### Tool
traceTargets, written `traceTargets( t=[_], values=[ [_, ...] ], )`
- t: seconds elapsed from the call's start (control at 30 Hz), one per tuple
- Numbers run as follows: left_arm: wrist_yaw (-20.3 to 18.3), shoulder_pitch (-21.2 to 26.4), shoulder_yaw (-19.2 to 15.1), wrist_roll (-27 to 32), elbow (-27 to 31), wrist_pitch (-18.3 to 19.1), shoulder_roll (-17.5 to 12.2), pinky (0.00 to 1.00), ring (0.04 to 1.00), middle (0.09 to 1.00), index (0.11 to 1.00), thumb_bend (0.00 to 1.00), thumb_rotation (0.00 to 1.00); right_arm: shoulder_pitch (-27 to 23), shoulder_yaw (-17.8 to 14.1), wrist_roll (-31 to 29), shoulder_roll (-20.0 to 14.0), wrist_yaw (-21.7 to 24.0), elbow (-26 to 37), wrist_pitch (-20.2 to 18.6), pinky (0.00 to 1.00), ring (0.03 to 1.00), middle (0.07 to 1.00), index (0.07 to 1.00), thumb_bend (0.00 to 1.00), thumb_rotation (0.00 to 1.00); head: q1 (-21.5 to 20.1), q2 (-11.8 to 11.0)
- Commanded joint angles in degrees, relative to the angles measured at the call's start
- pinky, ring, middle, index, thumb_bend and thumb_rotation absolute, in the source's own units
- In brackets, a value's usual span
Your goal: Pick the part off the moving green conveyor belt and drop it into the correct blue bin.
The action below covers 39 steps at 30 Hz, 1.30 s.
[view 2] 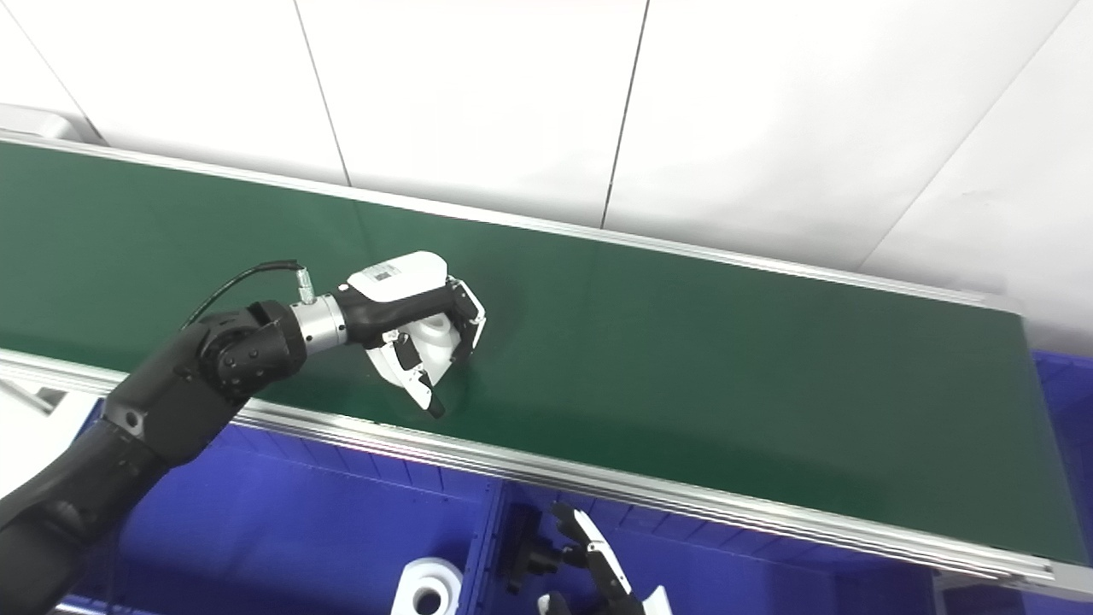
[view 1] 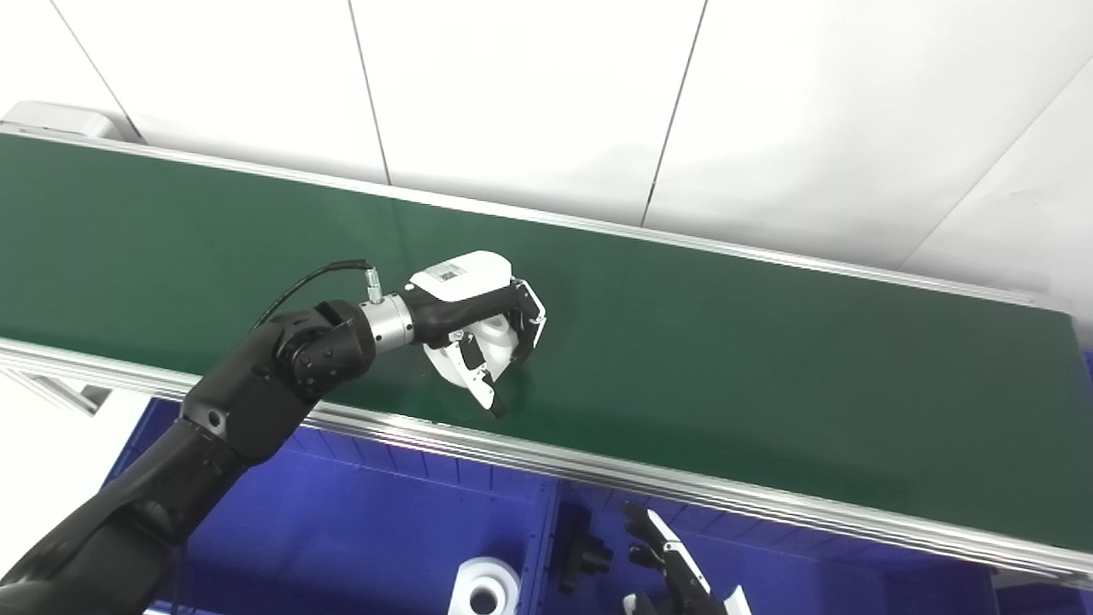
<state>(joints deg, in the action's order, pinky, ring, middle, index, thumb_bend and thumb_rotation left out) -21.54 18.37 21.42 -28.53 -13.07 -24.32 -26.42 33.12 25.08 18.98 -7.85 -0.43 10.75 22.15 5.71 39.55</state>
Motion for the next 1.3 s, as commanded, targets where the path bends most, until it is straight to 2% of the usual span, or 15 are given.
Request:
traceTargets(
  t=[0.0,0.3,0.6,1.0,1.27],
  values=[
    [1.55,1.3,-0.38,1.73,2.2,-2.45,-0.91,0.17,0.224,0.472,0.303,0.54,0.0,1.02,0.04,-0.35,0.28,0.02,1.35,2.85,0.81,0.89,0.926,0.894,0.34,0.85,0.01,-0.07],
    [1.13,2.47,0.73,4.41,2.84,-2.58,-0.64,0.17,0.226,0.472,0.3,0.54,0.0,1.18,0.11,-0.25,0.22,0.05,1.4,3.08,0.81,0.89,0.927,0.894,0.34,0.86,-0.03,0.3],
    [-0.75,2.76,-0.31,8.46,5.54,-2.49,-0.65,0.17,0.215,0.472,0.284,0.54,0.0,0.93,0.22,-0.32,0.13,0.16,1.05,3.39,0.83,0.898,0.931,0.898,0.33,0.86,-0.11,0.43],
    [-5.01,-0.65,-4.83,13.46,18.05,2.01,-2.38,0.15,0.205,0.472,0.282,0.54,0.0,0.48,0.18,-0.79,0.01,0.48,0.84,2.97,0.83,0.897,0.932,0.902,0.34,0.86,-0.29,0.68],
    [-6.55,-4.36,-8.6,16.17,24.49,7.21,-3.16,0.16,0.212,0.472,0.269,0.54,0.0,-0.2,-0.1,-1.28,0.21,0.26,0.33,3.37,0.82,0.891,0.927,0.899,0.34,0.84,-0.17,1.98]
  ],
)
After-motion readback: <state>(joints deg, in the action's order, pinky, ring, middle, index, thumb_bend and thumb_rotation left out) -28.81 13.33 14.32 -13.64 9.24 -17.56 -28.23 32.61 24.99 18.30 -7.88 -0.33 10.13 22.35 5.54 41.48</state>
